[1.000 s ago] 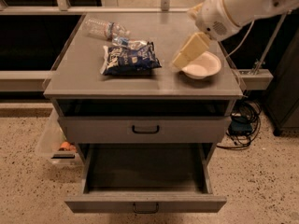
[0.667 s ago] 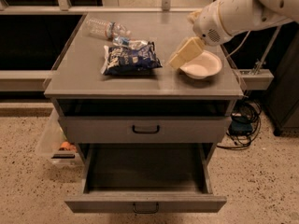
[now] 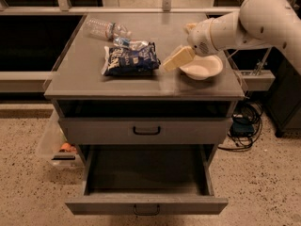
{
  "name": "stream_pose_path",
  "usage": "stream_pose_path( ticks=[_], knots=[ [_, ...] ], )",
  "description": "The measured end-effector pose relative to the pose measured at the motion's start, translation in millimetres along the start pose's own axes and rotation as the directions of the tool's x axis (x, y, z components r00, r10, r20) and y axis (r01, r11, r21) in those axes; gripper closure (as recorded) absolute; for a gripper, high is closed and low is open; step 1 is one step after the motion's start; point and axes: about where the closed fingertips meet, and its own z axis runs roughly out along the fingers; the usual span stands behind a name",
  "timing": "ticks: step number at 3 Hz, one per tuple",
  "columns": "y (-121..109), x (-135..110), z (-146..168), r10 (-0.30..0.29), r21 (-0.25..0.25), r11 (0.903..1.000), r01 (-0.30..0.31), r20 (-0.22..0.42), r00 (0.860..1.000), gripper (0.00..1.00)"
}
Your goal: Place blue chip bag into middle drawer
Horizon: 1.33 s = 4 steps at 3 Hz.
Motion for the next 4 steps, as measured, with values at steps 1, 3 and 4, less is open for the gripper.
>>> stream_pose_path(
  ticks=[1, 3, 4],
  knots=[
    [-7.0, 8.6, 28.1, 0.043, -0.018, 0.9989, -0.042, 0.042, 0.998, 0.00],
    [-11.1, 14.7, 68.9, 0.101, -0.069, 0.9931, -0.095, 0.083, 0.991, 0.00],
    [-13.5, 14.6, 78.0, 0.124, -0.075, 0.9902, -0.118, 0.091, 0.988, 0.00]
  ],
)
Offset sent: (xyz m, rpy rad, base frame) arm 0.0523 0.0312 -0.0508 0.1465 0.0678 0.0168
